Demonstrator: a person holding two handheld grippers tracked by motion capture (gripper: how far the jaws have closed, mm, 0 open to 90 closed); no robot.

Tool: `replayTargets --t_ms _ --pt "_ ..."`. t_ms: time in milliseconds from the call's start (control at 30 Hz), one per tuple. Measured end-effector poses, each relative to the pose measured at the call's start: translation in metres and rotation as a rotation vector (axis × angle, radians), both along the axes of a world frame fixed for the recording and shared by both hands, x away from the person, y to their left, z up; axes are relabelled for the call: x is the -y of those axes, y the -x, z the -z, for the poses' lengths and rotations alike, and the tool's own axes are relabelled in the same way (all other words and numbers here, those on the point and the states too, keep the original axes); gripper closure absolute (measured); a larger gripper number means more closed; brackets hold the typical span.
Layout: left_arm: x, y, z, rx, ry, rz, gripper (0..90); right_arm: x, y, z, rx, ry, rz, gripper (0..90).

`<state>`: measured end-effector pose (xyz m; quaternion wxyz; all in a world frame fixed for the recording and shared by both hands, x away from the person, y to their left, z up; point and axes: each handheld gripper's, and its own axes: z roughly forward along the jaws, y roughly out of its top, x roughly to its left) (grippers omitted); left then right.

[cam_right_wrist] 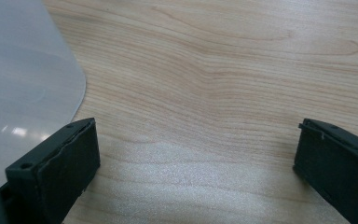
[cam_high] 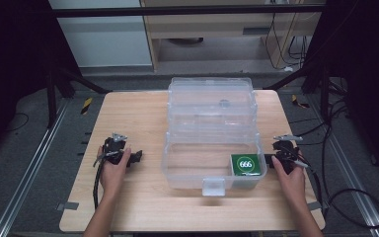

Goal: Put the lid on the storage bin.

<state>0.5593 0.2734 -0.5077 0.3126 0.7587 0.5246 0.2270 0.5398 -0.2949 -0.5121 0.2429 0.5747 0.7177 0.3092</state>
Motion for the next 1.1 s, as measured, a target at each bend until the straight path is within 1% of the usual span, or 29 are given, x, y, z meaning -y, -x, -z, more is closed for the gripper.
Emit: replayTargets --t_ms 133,233,267,333,433,467,500,533,567,600,633,667,700,733,767,800,867,900,933,967,1000,1033,1067,1100 --pt "0.001 -0.001 0.0 0.0 -0.002 -0.005 0.0 0.0 0.0 0.0 0.0 0.0 0.0 0.3" --pt "0.0 0.001 0.0 -0.003 -0.005 0.032 0.0 0.0 -0.001 0.0 0.001 0.001 0.002 0.3" --pt "0.0 0.001 0.0 -0.003 -0.005 0.032 0.0 0.0 -0.001 0.0 0.001 0.001 0.002 0.3" --pt "0.0 0.004 0.0 -0.002 -0.001 0.057 0.0 0.0 -0.001 0.0 0.001 0.0 0.007 0.3" --pt "-0.002 0.005 0.0 -0.001 0.001 0.071 0.0 -0.001 0.0 0.0 0.0 -0.001 0.011 0.4" --pt "-0.002 0.005 0.0 -0.001 0.002 0.075 0.0 0.0 0.0 0.0 0.001 0.001 0.002 0.4" --pt "-0.003 0.006 -0.001 0.0 0.0 0.09 0.4 0.002 0.001 -0.001 -0.01 0.008 -0.023 1.4" --pt "-0.003 0.006 -0.001 0.0 0.0 0.09 2.2 0.004 0.001 -0.003 -0.014 0.029 -0.044 4.4" --pt "-0.005 0.008 -0.005 0.003 0.015 0.098 3.6 0.005 0.003 -0.007 -0.001 0.078 -0.033 8.0" --pt "-0.006 0.009 -0.008 0.025 0.029 0.093 3.5 0.006 0.005 -0.011 0.005 0.123 -0.022 6.6" --pt "-0.006 0.009 -0.008 0.025 0.029 0.093 3.5 0.009 0.007 -0.016 0.003 0.137 -0.021 5.1" --pt "-0.008 0.01 -0.012 0.048 0.039 0.085 3.5 0.009 0.007 -0.016 0.003 0.137 -0.021 5.1" --pt "-0.01 0.011 -0.017 0.075 0.041 0.087 3.6 0.012 0.01 -0.023 0.002 0.12 -0.025 5.6" --pt "-0.012 0.013 -0.026 0.117 0.057 0.091 3.8 0.018 0.017 -0.039 0.018 0.123 -0.043 4.8" --pt "-0.012 0.013 -0.03 0.124 0.064 0.102 3.7 0.02 0.02 -0.048 0.021 0.138 -0.047 5.4" --pt "-0.012 0.014 -0.035 0.128 0.06 0.12 3.7 0.022 0.023 -0.057 0.024 0.153 -0.053 7.7" --pt "-0.01 0.018 -0.044 0.153 0.065 0.135 3.9 0.025 0.028 -0.076 0.022 0.184 -0.073 12.2" --pt "-0.01 0.018 -0.044 0.153 0.065 0.135 4.0 0.026 0.031 -0.086 0.025 0.201 -0.096 17.2" --pt "-0.007 0.021 -0.054 0.156 0.077 0.162 4.0 0.026 0.034 -0.095 0.026 0.21 -0.12 19.1" --pt "-0.004 0.022 -0.059 0.157 0.075 0.18 4.1 0.025 0.037 -0.103 0.027 0.205 -0.144 19.6" --pt "-0.004 0.022 -0.059 0.157 0.075 0.18 4.0 0.023 0.04 -0.111 0.028 0.204 -0.176 21.4" --pt "0.002 0.027 -0.068 0.152 0.049 0.223 4.0 0.021 0.042 -0.117 0.03 0.214 -0.208 22.2" --pt "0.006 0.029 -0.072 0.151 0.034 0.245 4.0 0.018 0.044 -0.122 0.029 0.227 -0.239 22.2" --pt "0.006 0.029 -0.072 0.151 0.034 0.245 4.0 0.018 0.044 -0.122 0.029 0.227 -0.239 22.2"
